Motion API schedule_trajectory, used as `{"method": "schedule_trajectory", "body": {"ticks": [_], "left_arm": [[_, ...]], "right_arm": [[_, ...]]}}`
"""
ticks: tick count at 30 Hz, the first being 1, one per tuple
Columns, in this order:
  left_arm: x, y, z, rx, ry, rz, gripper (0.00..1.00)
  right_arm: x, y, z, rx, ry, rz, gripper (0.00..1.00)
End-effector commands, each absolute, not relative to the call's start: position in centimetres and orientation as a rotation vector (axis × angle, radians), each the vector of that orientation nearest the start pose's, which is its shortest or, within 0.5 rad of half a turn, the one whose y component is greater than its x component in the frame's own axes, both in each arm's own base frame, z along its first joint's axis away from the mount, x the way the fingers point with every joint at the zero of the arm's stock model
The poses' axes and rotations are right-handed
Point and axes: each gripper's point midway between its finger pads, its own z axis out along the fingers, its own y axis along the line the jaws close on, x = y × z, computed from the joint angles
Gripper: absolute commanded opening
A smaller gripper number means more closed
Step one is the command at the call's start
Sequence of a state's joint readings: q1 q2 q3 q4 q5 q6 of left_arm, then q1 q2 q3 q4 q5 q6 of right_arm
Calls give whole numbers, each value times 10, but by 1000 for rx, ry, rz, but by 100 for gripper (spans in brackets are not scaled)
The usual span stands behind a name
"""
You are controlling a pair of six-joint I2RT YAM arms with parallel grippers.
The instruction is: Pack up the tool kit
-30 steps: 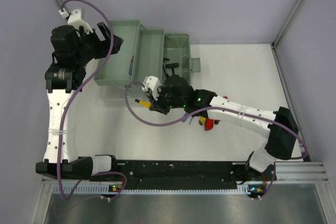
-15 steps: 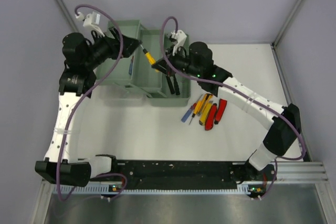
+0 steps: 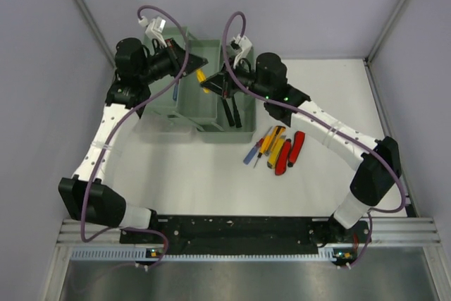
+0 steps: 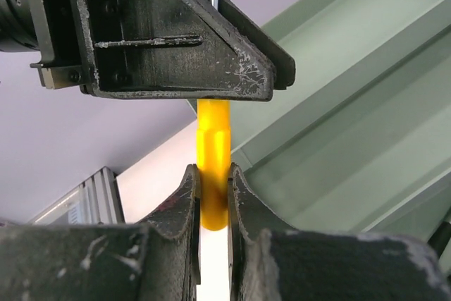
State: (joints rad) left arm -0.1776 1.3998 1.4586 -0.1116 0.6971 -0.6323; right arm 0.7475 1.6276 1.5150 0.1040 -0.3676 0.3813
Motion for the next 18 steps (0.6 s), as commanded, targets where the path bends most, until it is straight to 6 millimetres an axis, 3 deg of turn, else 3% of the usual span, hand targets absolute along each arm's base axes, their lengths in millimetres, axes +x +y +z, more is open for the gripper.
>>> {"method": "schedule_trajectory", "body": {"ticks": [1, 2, 3, 5, 6, 10, 13, 18], "left_arm": [[377, -204, 433, 274, 1636, -1136, 0], [379, -202, 431, 274, 1642, -1109, 0], [382, -199, 428, 273, 1660, -1074, 0], [389, -189, 425, 264, 1691, -972, 0], [394, -183, 424, 261, 1703, -909, 0], [414, -146, 418, 219, 1775, -634, 0], [425, -117, 415, 182, 1808, -493, 0], [442, -76, 389, 45, 1930, -380, 0]], "right_arm": [[337, 409, 396, -570, 1527, 1172, 0], [339, 409, 393, -566, 1536, 1160, 6], [341, 408, 390, -560, 1545, 1145, 20], [348, 403, 384, -542, 1563, 1093, 59], [352, 400, 381, -531, 1570, 1062, 66], [369, 377, 372, -462, 1624, 934, 76], [379, 356, 364, -404, 1660, 891, 77], [394, 317, 342, -302, 1737, 805, 76]]}}
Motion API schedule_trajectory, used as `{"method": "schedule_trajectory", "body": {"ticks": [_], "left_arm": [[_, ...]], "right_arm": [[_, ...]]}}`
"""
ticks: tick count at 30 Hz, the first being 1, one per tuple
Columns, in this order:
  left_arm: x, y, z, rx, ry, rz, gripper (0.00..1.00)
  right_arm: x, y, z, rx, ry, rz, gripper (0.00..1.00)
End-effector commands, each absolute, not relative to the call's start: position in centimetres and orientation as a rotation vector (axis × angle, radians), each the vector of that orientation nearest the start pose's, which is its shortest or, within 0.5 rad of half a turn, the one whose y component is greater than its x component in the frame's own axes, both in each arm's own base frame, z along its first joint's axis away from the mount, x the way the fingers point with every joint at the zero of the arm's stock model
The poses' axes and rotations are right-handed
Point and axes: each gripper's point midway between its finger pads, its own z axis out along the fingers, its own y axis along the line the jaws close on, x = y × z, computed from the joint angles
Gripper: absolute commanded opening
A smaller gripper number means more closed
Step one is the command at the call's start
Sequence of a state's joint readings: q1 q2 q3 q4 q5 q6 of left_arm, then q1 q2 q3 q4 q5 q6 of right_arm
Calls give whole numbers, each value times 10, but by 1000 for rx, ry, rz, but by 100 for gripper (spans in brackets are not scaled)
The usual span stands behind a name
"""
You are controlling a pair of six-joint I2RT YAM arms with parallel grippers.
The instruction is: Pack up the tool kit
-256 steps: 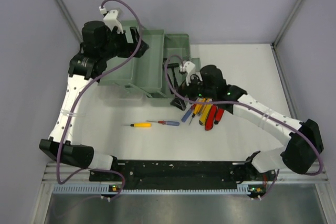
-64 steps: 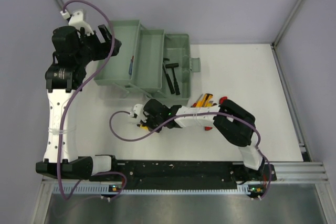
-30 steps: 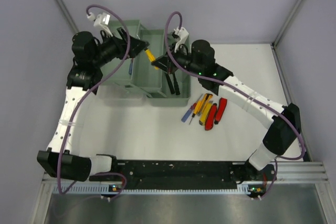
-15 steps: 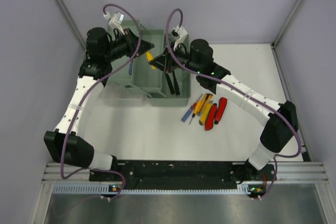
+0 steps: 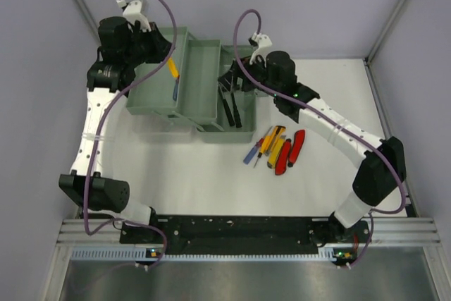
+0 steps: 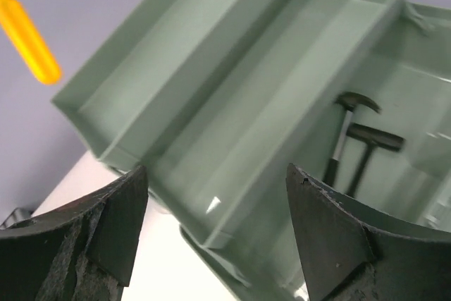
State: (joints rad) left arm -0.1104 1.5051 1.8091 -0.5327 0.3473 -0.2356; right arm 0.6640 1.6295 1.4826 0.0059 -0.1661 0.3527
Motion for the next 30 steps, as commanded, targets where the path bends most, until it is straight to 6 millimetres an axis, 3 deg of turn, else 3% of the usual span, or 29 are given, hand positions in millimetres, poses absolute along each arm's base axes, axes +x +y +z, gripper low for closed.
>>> {"method": "schedule_trajectory", "body": {"ticks": [1, 9, 15, 22, 26, 30], "left_arm": [[445, -70, 382, 37, 1955, -351, 0], [466, -33, 309, -8, 2176, -85, 0], [477, -17, 283, -25, 2233, 30, 0], [490, -1, 264, -50, 2280, 131, 49], [490, -4, 265, -69, 2283, 108, 61], [491, -7, 287, -95, 2223, 71, 64]], "right_arm": [[398, 311, 337, -281, 1753, 788, 76], [411, 282, 304, -193, 1859, 721, 76], [415, 274, 284, -160, 1923, 694, 75], [410, 252, 244, -58, 2077, 613, 75], [401, 228, 217, 47, 2193, 537, 69], [384, 206, 195, 172, 2254, 463, 65]]}}
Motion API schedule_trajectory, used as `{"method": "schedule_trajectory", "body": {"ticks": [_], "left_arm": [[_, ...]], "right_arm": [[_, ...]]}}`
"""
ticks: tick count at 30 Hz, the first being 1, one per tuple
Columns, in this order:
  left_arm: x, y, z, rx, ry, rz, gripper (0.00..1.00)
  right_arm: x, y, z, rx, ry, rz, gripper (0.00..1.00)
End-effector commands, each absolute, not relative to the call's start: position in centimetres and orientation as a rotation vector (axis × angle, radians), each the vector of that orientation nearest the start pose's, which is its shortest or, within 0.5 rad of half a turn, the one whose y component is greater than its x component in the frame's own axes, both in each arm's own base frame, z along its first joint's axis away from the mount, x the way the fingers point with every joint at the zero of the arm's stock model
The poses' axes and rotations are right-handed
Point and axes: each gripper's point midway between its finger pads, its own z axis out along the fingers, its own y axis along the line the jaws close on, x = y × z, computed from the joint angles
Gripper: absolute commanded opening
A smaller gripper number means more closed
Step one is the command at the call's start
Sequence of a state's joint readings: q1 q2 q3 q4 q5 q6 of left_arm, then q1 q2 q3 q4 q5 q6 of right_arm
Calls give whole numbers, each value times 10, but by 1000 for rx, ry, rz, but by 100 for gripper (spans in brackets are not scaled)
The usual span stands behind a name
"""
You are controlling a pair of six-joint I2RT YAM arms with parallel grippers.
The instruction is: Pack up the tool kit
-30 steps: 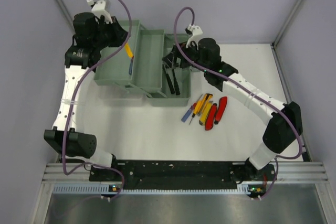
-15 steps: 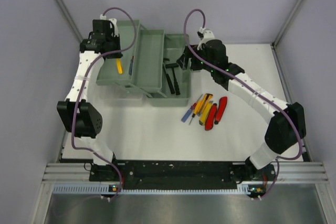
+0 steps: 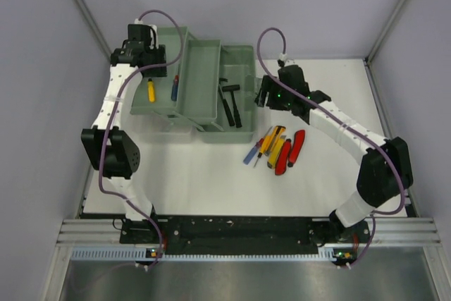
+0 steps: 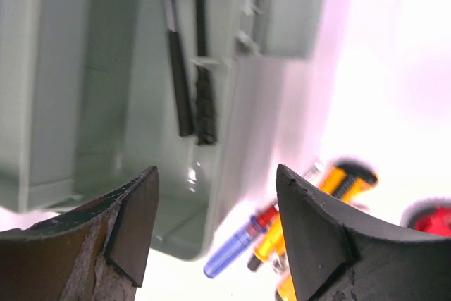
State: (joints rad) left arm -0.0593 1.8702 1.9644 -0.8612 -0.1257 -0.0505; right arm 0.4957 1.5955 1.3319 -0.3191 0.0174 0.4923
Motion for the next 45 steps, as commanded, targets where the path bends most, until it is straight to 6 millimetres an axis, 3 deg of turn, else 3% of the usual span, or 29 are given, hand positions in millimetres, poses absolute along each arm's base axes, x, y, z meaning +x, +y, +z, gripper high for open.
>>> {"method": "schedule_trajectory", "body": {"ticks": [1, 7, 13, 23, 25, 29, 36, 45], "left_arm": [[492, -11, 297, -96, 2194, 42, 64], [485, -44, 367, -34, 2033, -185, 70], [464, -66, 405, 10, 1936, -336, 73], [449, -87, 428, 34, 1879, -497, 75], [448, -90, 427, 36, 1883, -515, 75], [450, -92, 422, 35, 1891, -531, 75], [450, -90, 416, 26, 1907, -520, 75], [450, -90, 416, 29, 1907, -517, 76]], "right_arm": [[379, 204, 186, 199, 2273, 458, 63], [357, 203, 134, 411, 2442, 464, 39], [356, 205, 97, 484, 2530, 419, 31], [354, 216, 50, 479, 2606, 440, 28], [356, 215, 47, 488, 2607, 429, 20], [353, 211, 36, 501, 2626, 388, 20], [344, 203, 20, 473, 2678, 329, 22], [347, 202, 8, 315, 2723, 217, 33]]}}
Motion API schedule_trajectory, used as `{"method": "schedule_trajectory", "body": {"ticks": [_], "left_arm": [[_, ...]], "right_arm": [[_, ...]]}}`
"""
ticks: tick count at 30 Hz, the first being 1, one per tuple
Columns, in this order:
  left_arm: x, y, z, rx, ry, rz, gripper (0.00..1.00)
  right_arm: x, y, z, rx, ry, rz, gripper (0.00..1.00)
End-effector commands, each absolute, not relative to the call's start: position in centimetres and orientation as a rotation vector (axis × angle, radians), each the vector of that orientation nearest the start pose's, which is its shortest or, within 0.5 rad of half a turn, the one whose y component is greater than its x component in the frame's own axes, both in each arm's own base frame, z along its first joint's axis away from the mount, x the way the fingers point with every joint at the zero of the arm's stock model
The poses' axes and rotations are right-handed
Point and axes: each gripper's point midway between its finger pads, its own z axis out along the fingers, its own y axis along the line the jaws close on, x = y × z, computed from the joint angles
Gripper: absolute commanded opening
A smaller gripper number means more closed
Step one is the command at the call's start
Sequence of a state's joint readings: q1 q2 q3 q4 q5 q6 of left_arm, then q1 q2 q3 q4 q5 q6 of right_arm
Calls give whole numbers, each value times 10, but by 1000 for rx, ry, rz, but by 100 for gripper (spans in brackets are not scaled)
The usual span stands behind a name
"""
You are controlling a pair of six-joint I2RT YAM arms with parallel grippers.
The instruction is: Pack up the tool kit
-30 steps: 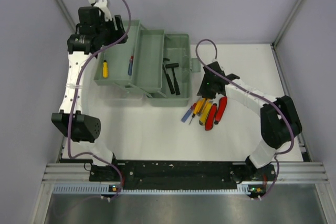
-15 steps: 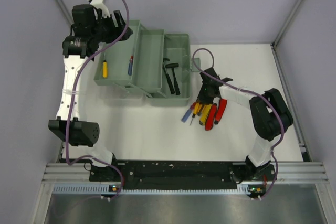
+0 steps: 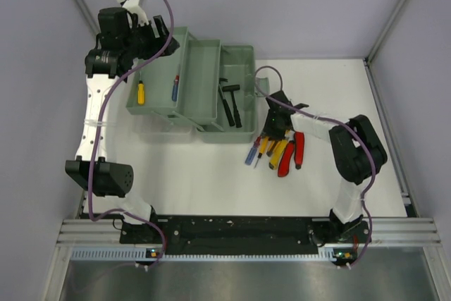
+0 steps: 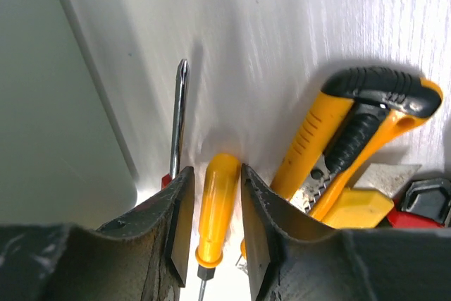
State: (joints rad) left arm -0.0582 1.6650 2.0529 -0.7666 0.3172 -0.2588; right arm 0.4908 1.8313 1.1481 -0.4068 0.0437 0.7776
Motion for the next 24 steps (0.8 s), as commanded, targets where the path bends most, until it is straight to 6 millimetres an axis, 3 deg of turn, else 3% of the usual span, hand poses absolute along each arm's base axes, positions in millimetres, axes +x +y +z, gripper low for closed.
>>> {"method": "schedule_trajectory", "body": {"ticks": [1, 10, 18, 24], "left_arm": [[450, -90, 415, 28, 1908, -518, 76], [447, -89, 422, 35, 1891, -515, 77], [445, -89, 418, 32, 1902, -514, 77], [444, -87, 414, 24, 1908, -508, 77]], "right_arm": [[348, 202, 8, 300, 2727, 191, 33], [342, 201, 13, 152, 2703, -2, 35], [323, 208, 11, 93, 2720, -7, 42], [306, 201, -1, 97, 2747, -73, 31]]}}
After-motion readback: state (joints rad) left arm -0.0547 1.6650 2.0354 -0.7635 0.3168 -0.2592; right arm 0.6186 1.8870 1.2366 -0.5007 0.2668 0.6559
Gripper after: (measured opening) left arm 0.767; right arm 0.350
